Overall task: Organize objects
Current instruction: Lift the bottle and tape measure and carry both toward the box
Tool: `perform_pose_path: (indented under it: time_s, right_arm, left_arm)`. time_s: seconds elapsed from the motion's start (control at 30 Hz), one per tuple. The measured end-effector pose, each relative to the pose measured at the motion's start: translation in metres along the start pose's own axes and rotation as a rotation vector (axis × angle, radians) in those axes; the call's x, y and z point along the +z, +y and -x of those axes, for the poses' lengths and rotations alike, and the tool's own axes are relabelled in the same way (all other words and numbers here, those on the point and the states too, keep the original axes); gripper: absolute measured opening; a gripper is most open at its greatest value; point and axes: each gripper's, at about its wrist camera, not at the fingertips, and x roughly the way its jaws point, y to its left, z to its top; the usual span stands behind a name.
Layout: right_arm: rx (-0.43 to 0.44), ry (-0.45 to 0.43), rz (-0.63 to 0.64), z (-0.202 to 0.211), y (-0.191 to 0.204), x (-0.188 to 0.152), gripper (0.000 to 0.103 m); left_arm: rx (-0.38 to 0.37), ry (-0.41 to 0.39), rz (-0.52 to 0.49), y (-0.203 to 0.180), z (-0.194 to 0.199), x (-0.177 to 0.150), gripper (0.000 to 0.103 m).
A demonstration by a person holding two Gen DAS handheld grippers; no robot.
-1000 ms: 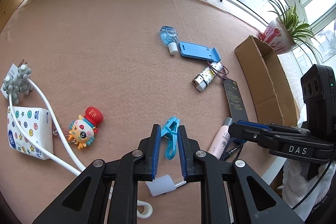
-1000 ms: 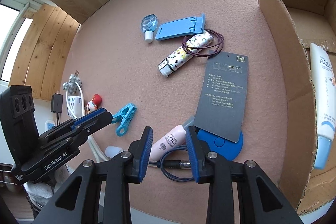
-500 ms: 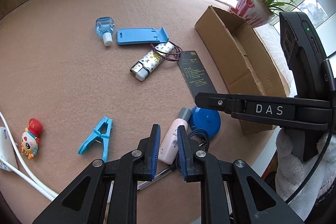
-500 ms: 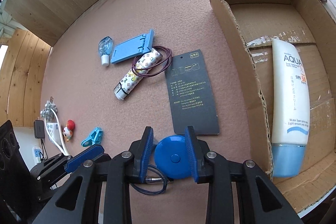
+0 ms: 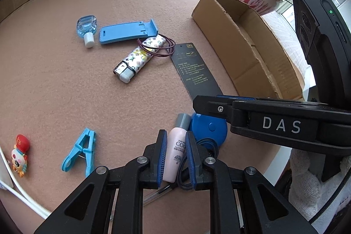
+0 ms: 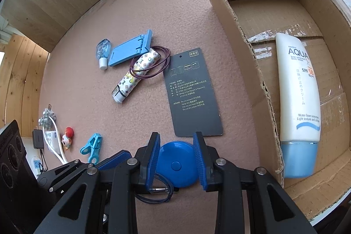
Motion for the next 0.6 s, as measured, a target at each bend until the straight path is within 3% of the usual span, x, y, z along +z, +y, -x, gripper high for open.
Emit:
perform_pose_path:
  time_s: [0.17, 0.47, 0.6]
  right_arm:
    - [-0.003, -0.004, -0.002, 0.002, 0.000, -0.002, 0.029]
    - [-0.017, -0.004, 0.009, 0.004, 0.005, -0.010, 0.041]
    - [-0.032, 0.007, -0.007, 0.001, 0.002, -0.015, 0.042]
  left_arm:
    - [-0.005, 0.008, 0.003, 0.000, 0.001, -0.004, 0.019]
    - [0.026, 0.007, -0.005, -0.004, 0.000, -0.009, 0.023]
    - [0.030, 0.005, 0.036, 0.006, 0.000, -0.011, 0.025]
